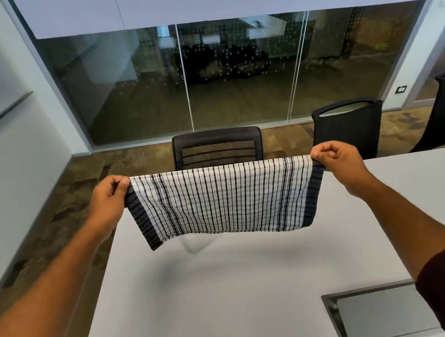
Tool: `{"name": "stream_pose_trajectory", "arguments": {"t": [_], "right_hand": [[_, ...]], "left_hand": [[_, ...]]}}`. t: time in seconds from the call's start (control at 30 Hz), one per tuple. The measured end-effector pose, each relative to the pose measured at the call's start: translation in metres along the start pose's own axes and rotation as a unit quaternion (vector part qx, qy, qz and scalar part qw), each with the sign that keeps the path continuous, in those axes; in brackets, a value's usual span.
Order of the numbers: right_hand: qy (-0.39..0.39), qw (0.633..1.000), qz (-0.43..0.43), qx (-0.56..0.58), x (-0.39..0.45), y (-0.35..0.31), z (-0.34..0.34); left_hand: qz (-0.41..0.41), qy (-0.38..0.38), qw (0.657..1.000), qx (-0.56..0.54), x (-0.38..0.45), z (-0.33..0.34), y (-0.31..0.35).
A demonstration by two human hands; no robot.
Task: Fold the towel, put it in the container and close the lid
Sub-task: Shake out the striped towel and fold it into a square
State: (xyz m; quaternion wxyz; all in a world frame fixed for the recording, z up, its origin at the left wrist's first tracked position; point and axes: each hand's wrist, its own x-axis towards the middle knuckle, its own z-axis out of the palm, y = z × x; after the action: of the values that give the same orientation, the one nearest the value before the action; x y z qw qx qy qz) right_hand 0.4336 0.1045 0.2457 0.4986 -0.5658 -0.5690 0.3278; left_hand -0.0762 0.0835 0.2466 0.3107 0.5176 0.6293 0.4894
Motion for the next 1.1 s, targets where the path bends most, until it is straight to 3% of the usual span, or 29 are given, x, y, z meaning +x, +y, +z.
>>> {"name": "stream_pose_trajectory", "arguments": {"t": [0.1, 0.27, 0.37, 0.43, 0.53, 0.6, 0.77, 0.93, 1.1], "right_hand": [[-0.043, 0.997, 0.038, 0.049, 0.001, 0.000, -0.005], [-0.040, 0.995, 0.067, 0.066, -0.002, -0.004, -0.008], [0.006, 0.980, 0.080, 0.182, -0.002, -0.007, -0.008], [-0.041, 0.965, 0.107, 0.236, -0.007, -0.003, -0.004], [-0.190, 0.967, 0.162, 0.047, -0.029, 0.025, 0.018], [-0.167, 0.968, 0.188, -0.005, -0.039, 0.044, 0.030], [-0.048, 0.972, 0.228, 0.029, -0.038, 0.044, 0.035], [-0.079, 0.979, 0.172, -0.076, -0.039, 0.014, 0.063], [-0.123, 0.986, 0.114, 0.012, -0.057, -0.031, 0.113]], "left_hand": [[-0.046, -0.039, 0.994, -0.091, -0.003, 0.004, 0.003], [-0.026, -0.026, 0.997, -0.074, -0.002, -0.002, 0.000], [-0.039, -0.007, 0.995, -0.089, 0.002, 0.000, -0.005], [-0.074, 0.011, 0.990, -0.119, 0.006, 0.008, -0.008], [-0.116, 0.017, 0.984, -0.135, 0.005, 0.024, -0.013], [-0.117, 0.005, 0.988, -0.101, 0.002, 0.030, -0.018], [-0.169, -0.046, 0.982, -0.072, -0.004, 0.026, -0.025], [-0.211, -0.107, 0.964, -0.122, -0.019, 0.041, -0.019], [-0.209, -0.163, 0.953, -0.146, -0.040, 0.077, 0.005]]}}
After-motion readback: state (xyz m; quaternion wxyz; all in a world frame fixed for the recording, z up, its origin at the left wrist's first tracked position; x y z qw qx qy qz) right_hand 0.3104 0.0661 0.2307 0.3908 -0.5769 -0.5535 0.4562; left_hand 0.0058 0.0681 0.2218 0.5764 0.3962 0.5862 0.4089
